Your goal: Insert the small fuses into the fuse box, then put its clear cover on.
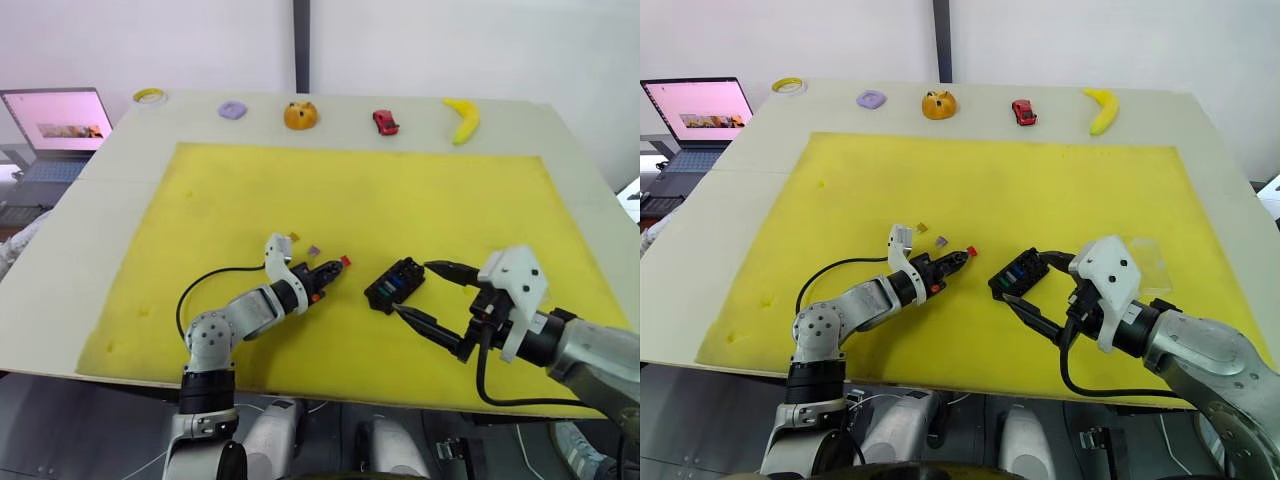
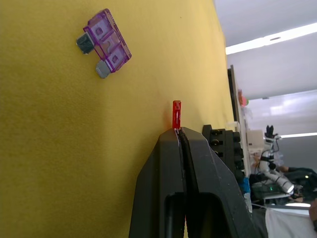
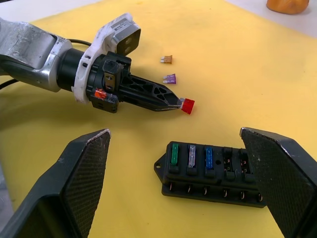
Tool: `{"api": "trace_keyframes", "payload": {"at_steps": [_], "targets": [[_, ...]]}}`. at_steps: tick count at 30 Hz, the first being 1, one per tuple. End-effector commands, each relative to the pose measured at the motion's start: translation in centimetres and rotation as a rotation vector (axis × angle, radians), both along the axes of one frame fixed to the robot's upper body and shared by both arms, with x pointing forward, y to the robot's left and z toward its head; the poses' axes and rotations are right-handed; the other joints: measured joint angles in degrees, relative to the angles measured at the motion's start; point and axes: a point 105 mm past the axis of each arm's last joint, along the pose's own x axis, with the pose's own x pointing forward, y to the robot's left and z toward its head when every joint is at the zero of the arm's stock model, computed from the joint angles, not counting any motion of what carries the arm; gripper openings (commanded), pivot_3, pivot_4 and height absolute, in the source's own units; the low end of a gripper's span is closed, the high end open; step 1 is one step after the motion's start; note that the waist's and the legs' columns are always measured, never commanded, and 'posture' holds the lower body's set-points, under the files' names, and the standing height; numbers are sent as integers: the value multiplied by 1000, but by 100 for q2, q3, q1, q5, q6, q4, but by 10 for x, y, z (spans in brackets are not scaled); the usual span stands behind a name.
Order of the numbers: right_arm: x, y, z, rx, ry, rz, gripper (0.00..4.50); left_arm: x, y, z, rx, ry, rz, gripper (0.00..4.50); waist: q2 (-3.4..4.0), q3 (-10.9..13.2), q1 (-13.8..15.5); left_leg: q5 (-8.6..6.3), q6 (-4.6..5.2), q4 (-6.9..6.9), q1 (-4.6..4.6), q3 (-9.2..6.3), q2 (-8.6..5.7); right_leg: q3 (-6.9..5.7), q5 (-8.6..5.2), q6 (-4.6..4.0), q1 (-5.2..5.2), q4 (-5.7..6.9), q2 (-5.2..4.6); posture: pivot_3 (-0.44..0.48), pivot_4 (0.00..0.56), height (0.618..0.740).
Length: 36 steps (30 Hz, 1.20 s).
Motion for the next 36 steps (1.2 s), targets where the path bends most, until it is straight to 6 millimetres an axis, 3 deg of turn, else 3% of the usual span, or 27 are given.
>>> {"api": "trace_keyframes", "payload": {"at_steps": [1,18,26,30,36], "targets": [[-1,2,8,3,-50,7,4500,-1,6,-19,30,72,24,56,0,0,-1,0,0,0,0,0,0,0,0,0,0,0,0,0,150,735],[7,3,9,51,-61,-8,4500,5,13,2,-54,3,23,56,-1,1,-2,0,0,0,0,0,1,0,0,0,0,0,0,0,150,735],[19,13,18,273,-19,-43,4500,17,26,64,-238,-146,-8,56,-19,15,-68,7,11,-6,-10,-2,3,0,4,5,-16,1,4,0,150,735],[27,28,22,455,48,-39,4500,13,21,96,-301,-232,-82,56,-23,17,-131,11,16,-12,-26,-3,-3,1,12,20,-32,1,1,0,150,735],[48,44,31,746,167,-79,4500,1,11,127,-365,-311,-183,56,-25,19,-154,15,12,-17,-30,-3,-2,3,21,33,-44,15,2,0,150,735]]}}
